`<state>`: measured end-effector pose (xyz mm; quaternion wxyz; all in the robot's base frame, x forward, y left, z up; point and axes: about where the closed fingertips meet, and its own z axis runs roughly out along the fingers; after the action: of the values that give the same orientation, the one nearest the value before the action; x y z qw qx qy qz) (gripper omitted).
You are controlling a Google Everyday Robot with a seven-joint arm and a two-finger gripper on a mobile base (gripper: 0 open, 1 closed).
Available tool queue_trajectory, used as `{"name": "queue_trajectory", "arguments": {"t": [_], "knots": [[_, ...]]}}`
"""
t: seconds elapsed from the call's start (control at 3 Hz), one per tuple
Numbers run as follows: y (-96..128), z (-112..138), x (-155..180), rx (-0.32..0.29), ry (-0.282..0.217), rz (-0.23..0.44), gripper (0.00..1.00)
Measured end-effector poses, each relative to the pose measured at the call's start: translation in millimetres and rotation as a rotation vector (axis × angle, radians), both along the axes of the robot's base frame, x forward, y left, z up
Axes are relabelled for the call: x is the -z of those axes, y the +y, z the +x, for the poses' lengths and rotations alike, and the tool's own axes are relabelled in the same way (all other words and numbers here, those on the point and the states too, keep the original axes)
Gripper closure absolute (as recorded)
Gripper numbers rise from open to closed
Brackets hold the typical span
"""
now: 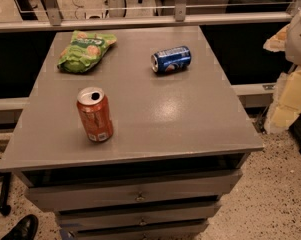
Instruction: Place pepsi can upright
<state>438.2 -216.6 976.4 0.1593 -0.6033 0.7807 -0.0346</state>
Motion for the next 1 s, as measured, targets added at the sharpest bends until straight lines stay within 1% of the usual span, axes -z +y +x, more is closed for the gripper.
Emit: {"name": "queue_trajectory", "arguments": {"t": [0.33,0.67,1.0], "knots": [[0.0,0.0,0.0,0.000,0.000,0.000,0.00],[1.0,4.1,-1.2,-0.012,-0.015,0.016,0.00],[18.4,31.5,10.9,-0.051,-0.048,0.055,0.00]]}}
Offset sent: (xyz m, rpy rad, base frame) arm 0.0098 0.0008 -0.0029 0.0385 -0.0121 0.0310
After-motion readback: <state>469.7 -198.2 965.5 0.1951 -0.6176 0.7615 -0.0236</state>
